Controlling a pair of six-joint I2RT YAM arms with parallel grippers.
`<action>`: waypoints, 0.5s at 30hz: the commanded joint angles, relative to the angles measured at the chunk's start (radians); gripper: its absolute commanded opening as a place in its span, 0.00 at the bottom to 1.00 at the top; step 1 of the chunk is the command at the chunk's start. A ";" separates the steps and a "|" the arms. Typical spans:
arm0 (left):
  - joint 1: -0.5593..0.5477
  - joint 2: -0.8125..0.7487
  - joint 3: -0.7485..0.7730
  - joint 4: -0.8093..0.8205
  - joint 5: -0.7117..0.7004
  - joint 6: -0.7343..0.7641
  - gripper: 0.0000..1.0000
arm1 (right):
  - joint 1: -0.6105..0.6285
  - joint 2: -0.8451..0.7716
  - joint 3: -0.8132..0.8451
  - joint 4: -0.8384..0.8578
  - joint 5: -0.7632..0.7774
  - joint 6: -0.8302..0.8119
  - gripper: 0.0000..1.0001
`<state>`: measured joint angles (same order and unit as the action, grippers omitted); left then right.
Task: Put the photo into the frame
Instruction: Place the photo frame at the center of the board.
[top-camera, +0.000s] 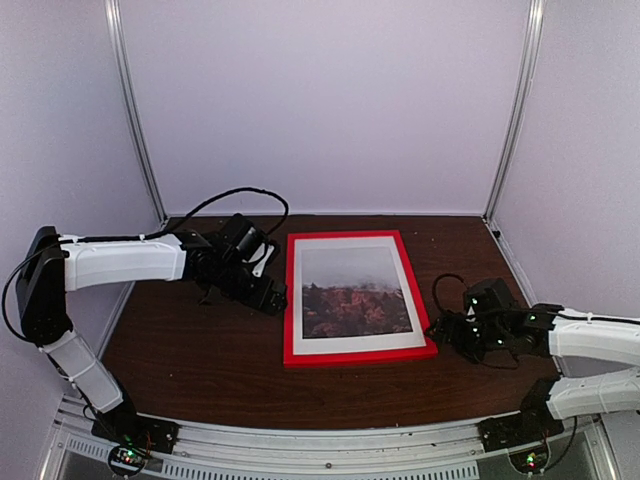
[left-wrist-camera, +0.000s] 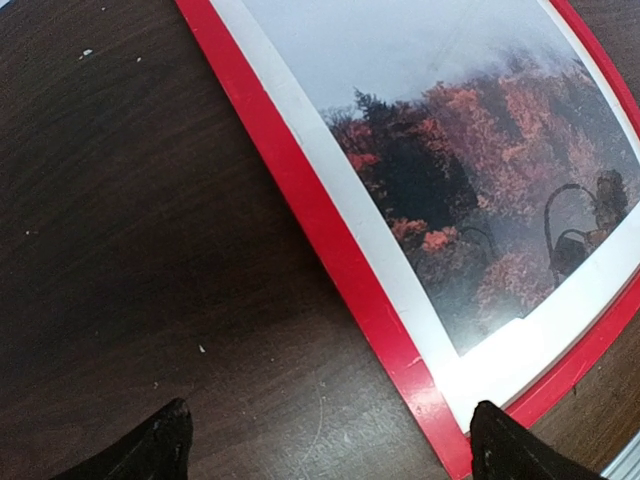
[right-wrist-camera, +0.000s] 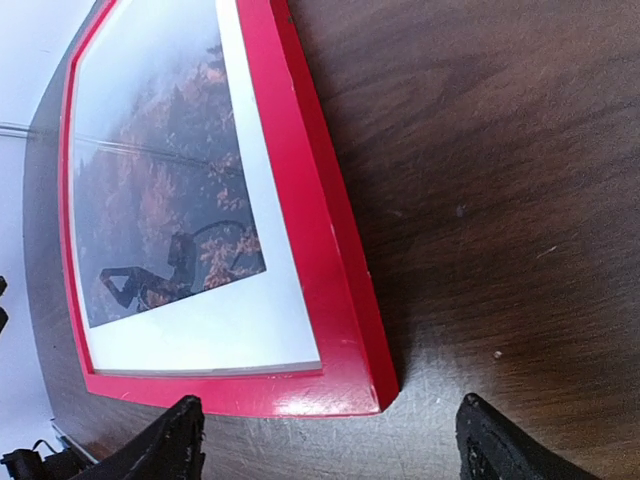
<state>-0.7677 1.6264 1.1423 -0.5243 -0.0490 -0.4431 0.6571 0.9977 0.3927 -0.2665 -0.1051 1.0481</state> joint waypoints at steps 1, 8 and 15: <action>0.014 -0.032 -0.013 0.031 -0.009 0.003 0.97 | 0.004 -0.027 0.097 -0.182 0.143 -0.133 0.87; 0.029 -0.007 -0.025 0.069 0.042 -0.035 0.97 | -0.021 0.171 0.315 -0.229 0.199 -0.344 0.90; 0.057 0.048 -0.010 0.110 0.110 -0.078 0.98 | -0.078 0.402 0.483 -0.182 0.232 -0.495 0.92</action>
<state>-0.7345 1.6409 1.1271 -0.4847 -0.0013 -0.4831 0.6136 1.3170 0.8085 -0.4583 0.0723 0.6769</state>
